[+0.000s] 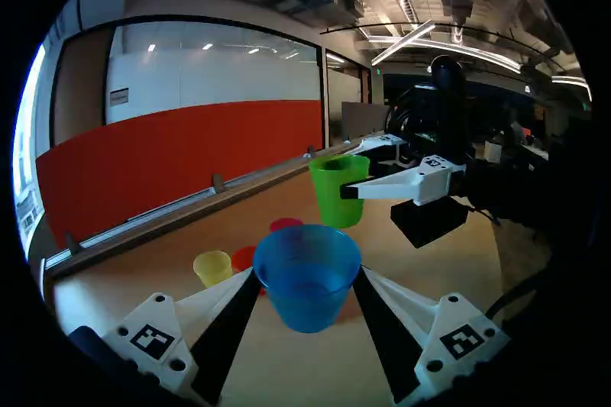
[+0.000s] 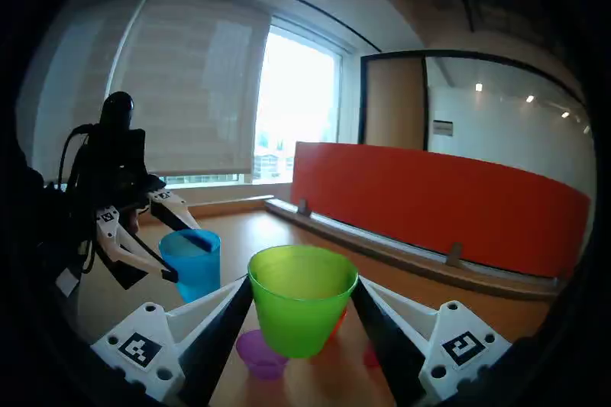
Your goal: Pour water
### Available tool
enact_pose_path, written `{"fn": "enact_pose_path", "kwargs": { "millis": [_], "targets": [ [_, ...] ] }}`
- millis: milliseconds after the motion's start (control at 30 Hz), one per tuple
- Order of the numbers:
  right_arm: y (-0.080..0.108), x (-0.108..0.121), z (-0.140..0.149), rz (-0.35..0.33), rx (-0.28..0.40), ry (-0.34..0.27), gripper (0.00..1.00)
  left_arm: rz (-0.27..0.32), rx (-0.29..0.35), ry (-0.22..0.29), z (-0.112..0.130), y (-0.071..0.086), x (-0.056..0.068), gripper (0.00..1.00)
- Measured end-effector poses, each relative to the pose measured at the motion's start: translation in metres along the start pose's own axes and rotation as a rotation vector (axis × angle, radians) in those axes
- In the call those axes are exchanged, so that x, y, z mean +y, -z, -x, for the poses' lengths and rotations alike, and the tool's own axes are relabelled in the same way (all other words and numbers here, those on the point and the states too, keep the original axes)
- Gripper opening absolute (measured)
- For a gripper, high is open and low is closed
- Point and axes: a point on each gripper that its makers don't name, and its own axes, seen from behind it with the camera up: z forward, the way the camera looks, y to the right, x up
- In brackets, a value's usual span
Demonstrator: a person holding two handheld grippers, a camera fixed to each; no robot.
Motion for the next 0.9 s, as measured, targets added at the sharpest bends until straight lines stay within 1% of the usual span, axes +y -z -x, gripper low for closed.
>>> {"fn": "enact_pose_path", "kwargs": {
  "millis": [100, 333, 567, 900],
  "targets": [
    [0.002, -0.004, -0.007, -0.001, 0.023, 0.001, 0.92, -0.002, 0.016, 0.006, -0.004, 0.001, 0.0, 0.84],
    [0.009, -0.01, -0.021, -0.019, 0.063, -0.021, 0.93, -0.004, 0.068, 0.034, -0.016, 0.003, 0.001, 0.84],
    [0.013, -0.013, -0.024, -0.021, 0.065, -0.012, 0.92, 0.002, 0.133, 0.067, -0.03, 0.003, 0.005, 0.84],
    [0.018, -0.015, -0.025, -0.026, 0.069, -0.014, 0.92, 0.003, 0.216, 0.088, -0.053, 0.002, 0.007, 0.84]
  ]
}}
